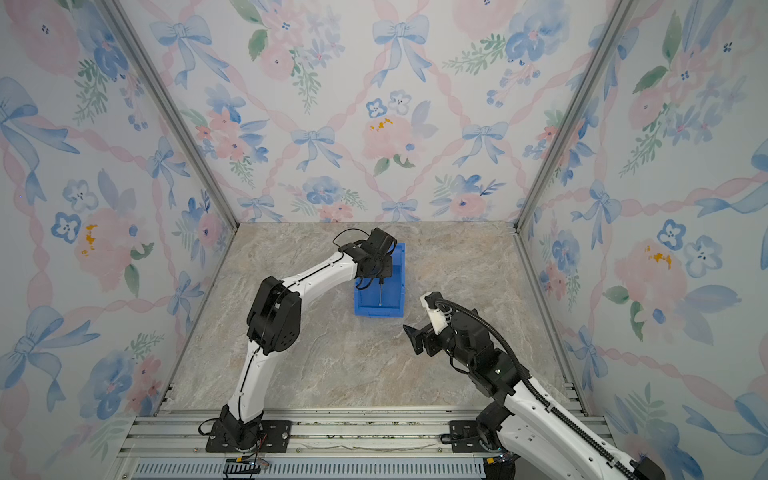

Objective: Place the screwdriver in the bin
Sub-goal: 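Lift the screwdriver with the left gripper and carry it over the blue bin, then lower the screwdriver into the blue bin and open the left gripper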

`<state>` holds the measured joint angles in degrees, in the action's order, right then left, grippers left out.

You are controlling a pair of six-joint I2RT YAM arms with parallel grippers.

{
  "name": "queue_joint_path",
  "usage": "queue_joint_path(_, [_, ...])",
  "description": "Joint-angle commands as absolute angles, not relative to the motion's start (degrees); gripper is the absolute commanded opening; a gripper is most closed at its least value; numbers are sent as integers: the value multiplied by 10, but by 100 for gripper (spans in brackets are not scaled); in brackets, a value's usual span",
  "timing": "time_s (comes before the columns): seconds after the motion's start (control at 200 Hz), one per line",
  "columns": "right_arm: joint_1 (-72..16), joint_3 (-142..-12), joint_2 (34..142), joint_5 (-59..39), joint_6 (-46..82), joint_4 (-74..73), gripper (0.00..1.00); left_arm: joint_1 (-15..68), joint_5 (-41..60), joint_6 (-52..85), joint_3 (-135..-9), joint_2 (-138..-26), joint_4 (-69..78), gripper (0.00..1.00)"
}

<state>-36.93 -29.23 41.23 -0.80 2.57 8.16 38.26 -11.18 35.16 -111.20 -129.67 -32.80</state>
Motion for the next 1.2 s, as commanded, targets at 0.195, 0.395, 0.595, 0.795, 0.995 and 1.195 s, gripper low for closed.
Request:
queue_joint_path(0.195, [-374,-299,402,13,39,82,97,385,-124,373,-1125,-1336,-328,0])
queue_joint_path(0.395, [-374,-295,397,16,37,85,97,385,-124,384,-1125,-1354,-327,0])
queue_joint_path(0.595, [-373,-293,388,25,34,89,97,385,-125,388,-1129,-1369,-327,0])
queue_joint_path(0.795, [-373,-287,377,30,31,95,97,386,-127,389,-1126,-1373,-327,0])
queue_joint_path(0.995, [-371,-283,369,33,30,93,97,387,-130,389,-1121,-1374,-327,7])
queue_joint_path(1.195, [-368,-282,365,33,26,93,97,388,-135,390,-1123,-1373,-326,16])
